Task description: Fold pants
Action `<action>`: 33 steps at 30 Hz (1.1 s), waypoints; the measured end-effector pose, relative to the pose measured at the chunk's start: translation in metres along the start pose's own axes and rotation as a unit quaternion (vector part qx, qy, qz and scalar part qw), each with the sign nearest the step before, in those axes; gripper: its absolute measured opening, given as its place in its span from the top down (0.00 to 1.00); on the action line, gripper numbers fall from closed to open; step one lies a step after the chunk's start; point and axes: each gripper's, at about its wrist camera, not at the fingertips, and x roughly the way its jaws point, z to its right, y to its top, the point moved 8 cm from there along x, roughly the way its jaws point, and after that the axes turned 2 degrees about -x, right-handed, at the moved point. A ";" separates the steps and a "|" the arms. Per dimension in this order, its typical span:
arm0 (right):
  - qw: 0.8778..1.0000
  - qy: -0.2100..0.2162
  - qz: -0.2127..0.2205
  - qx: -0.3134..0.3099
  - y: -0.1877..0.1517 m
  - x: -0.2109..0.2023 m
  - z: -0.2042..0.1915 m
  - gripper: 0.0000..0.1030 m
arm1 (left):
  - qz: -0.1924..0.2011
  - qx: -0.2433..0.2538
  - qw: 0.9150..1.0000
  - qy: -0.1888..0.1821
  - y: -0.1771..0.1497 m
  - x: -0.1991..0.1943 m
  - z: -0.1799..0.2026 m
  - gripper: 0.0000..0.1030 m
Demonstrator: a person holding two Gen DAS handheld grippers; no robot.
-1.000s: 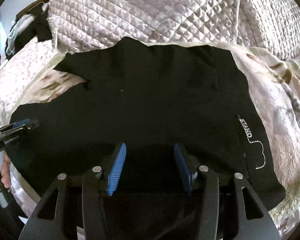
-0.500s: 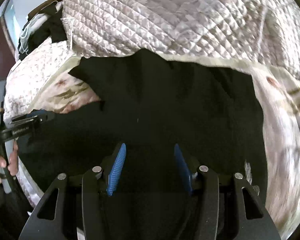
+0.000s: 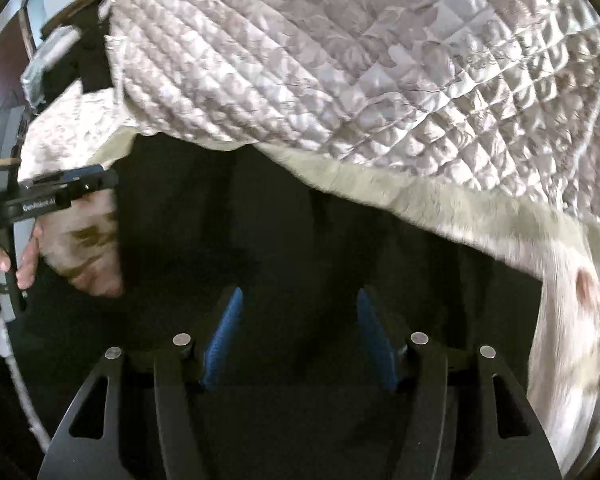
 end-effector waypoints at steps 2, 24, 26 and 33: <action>1.000 -0.005 -0.008 0.004 0.010 0.017 0.016 0.42 | -0.004 0.006 1.000 0.006 0.008 0.021 -0.003 0.30; 0.997 -0.042 0.020 -0.060 0.044 0.005 0.002 0.92 | -0.010 0.050 0.999 0.019 0.018 0.050 0.019 0.96; 0.997 -0.035 0.041 -0.061 0.041 -0.027 -0.011 0.92 | 0.010 0.029 1.000 0.004 0.018 0.015 0.012 0.96; 0.995 0.004 0.089 -0.047 -0.026 -0.118 -0.075 0.92 | 0.064 -0.006 0.998 -0.018 -0.034 -0.103 0.009 0.96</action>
